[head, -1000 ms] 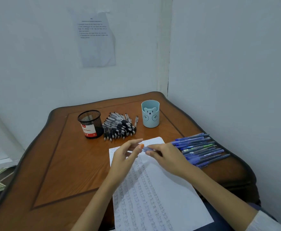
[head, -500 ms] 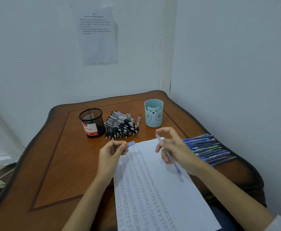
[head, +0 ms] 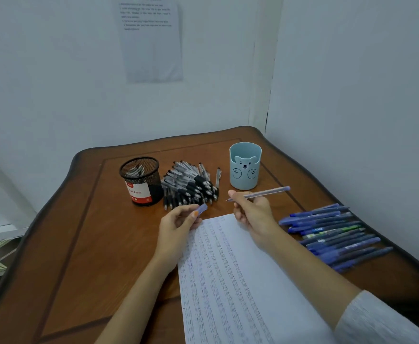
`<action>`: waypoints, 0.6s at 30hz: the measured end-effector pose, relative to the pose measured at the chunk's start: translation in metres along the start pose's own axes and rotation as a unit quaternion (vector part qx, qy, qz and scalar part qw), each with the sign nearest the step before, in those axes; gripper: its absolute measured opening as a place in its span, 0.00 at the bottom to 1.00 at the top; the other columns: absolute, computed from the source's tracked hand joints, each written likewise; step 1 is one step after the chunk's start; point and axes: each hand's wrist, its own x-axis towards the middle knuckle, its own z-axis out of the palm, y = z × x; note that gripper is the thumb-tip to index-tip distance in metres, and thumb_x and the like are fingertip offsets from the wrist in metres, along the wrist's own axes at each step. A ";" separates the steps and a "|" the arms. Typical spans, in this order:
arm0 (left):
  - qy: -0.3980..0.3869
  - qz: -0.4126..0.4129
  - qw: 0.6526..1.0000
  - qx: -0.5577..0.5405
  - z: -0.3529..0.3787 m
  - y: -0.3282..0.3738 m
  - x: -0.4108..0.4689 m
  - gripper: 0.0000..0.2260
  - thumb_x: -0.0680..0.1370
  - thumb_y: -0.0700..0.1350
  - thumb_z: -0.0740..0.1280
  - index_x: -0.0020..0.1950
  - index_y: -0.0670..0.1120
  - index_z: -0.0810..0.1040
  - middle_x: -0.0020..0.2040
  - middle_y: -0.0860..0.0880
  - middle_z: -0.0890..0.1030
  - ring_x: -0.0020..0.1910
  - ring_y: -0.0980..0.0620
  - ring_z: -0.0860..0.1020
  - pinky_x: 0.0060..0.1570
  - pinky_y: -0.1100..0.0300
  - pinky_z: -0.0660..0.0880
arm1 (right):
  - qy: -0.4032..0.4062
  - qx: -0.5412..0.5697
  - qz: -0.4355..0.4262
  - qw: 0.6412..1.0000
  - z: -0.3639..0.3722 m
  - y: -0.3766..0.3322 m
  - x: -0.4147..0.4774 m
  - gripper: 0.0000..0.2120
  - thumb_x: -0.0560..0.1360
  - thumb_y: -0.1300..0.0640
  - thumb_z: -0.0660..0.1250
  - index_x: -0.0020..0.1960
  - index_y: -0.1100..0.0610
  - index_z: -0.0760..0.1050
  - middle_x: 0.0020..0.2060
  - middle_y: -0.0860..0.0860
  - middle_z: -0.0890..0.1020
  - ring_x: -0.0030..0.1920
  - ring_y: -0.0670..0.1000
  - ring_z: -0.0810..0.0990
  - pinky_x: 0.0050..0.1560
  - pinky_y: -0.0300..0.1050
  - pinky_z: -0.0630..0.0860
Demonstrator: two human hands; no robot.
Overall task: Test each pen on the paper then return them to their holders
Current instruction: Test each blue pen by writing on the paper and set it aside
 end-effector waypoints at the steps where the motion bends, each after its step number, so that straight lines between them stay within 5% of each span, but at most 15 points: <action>1: -0.003 0.001 1.000 0.000 0.000 -0.001 0.000 0.08 0.78 0.37 0.66 0.55 0.43 0.81 0.45 0.46 0.84 0.46 0.51 0.83 0.48 0.62 0.79 | 0.004 -0.011 -0.007 1.000 0.003 0.002 0.006 0.10 0.75 0.58 0.71 0.37 0.59 0.75 0.27 0.52 0.73 0.21 0.44 0.68 0.21 0.34 0.63; 11: -0.012 -0.001 1.000 0.024 0.000 -0.009 0.006 0.07 0.79 0.38 0.65 0.55 0.42 0.80 0.44 0.44 0.83 0.45 0.50 0.82 0.48 0.62 0.78 | 0.043 -0.202 -0.170 0.964 0.007 0.016 0.020 0.18 0.70 0.53 0.76 0.31 0.63 0.73 0.25 0.60 0.79 0.17 0.48 0.72 0.18 0.37 0.66; 18: -0.010 0.001 1.000 0.020 0.000 -0.007 0.006 0.06 0.79 0.38 0.65 0.53 0.44 0.79 0.44 0.43 0.83 0.44 0.51 0.82 0.47 0.64 0.78 | -0.023 -0.235 -0.159 0.959 -0.003 0.014 0.025 0.16 0.75 0.62 0.71 0.33 0.61 0.68 0.26 0.62 0.77 0.17 0.44 0.70 0.19 0.36 0.64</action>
